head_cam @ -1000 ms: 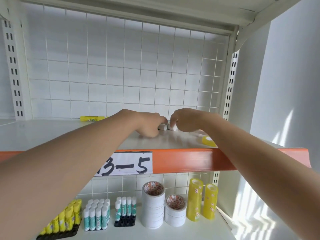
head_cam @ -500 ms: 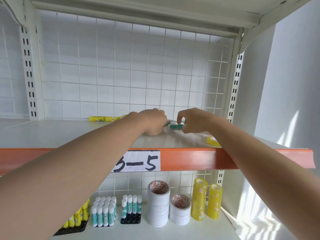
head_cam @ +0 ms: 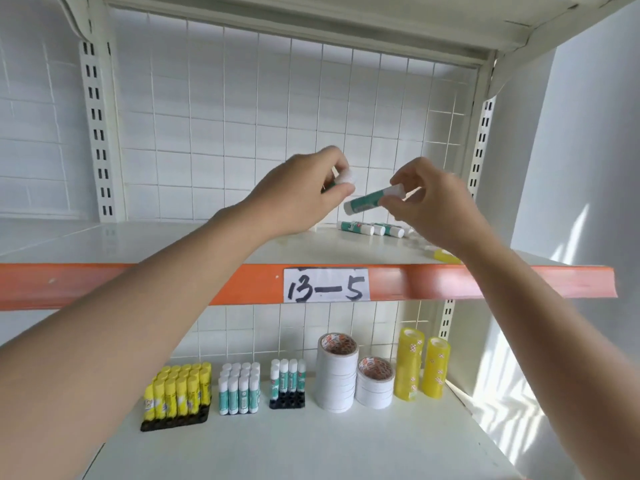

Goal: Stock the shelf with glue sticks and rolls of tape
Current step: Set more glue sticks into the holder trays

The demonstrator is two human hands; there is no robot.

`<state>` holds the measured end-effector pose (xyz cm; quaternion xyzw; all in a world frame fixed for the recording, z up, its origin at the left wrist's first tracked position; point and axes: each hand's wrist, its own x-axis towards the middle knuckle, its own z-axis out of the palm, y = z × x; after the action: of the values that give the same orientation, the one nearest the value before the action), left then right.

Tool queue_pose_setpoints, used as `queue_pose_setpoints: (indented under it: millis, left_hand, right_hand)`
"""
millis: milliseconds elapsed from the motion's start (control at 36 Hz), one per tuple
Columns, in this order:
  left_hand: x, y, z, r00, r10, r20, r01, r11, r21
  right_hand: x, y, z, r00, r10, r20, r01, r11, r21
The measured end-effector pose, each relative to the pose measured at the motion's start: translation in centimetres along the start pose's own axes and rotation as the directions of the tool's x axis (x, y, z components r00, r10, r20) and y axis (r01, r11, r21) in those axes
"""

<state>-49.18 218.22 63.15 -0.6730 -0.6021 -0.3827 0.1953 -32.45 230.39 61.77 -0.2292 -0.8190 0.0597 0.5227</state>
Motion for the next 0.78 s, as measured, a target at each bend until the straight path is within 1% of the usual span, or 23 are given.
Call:
queue_pose_setpoints:
  millis: [56,111,194,278,361,444,528,611,722,778]
  left_hand:
    - [-2.2,0.7,-0.8,0.997,0.007,-0.07,-0.014,0.995,-0.095]
    - [-4.5,1.1,-1.3,0.993,0.029,-0.112,-0.045,0.988,-0.147]
    - [-7.7,1.5,-2.1,0.987,0.056,-0.151,-0.092,0.965,-0.244]
    - [-11.0,1.6,-2.7,0.987,0.068,-0.148,-0.114,0.938,-0.326]
    - [-14.6,1.5,-2.6,0.995,0.059,-0.08,-0.09,0.879,-0.469]
    - [-18.0,0.6,-1.6,1.0,0.025,0.001,-0.02,0.841,-0.541]
    - [-20.9,-1.1,0.1,0.995,-0.036,0.09,0.082,0.814,-0.575]
    - [-23.4,-3.0,1.8,0.985,-0.082,0.149,0.154,0.803,-0.576]
    - [-26.1,-5.3,4.2,0.954,-0.159,0.252,0.279,0.774,-0.568]
    - [-27.0,-6.3,5.3,0.933,-0.194,0.304,0.343,0.737,-0.583]
  right_hand:
    - [-1.8,-1.7,-0.2,0.999,0.019,-0.046,-0.017,0.999,0.047]
    - [-3.7,-3.0,-0.5,0.997,0.03,-0.074,-0.023,0.996,0.088]
    - [-6.5,-4.9,-1.1,0.994,0.027,-0.11,-0.008,0.986,0.167]
    - [-9.6,-6.9,-1.4,0.996,-0.008,-0.093,0.026,0.981,0.192]
    - [-12.7,-8.6,-1.0,0.997,-0.028,-0.066,0.041,0.977,0.211]
    - [-15.5,-9.7,0.2,0.999,-0.037,-0.021,0.04,0.984,0.176]
    - [-18.2,-10.2,2.2,1.0,-0.012,0.023,0.009,0.989,0.146]
    - [-20.5,-10.3,4.6,0.996,0.021,0.083,-0.033,0.987,0.155]
    - [-23.1,-9.5,7.9,0.983,0.089,0.163,-0.117,0.978,0.173]
    - [-24.4,-8.7,9.4,0.972,0.109,0.206,-0.145,0.975,0.17]
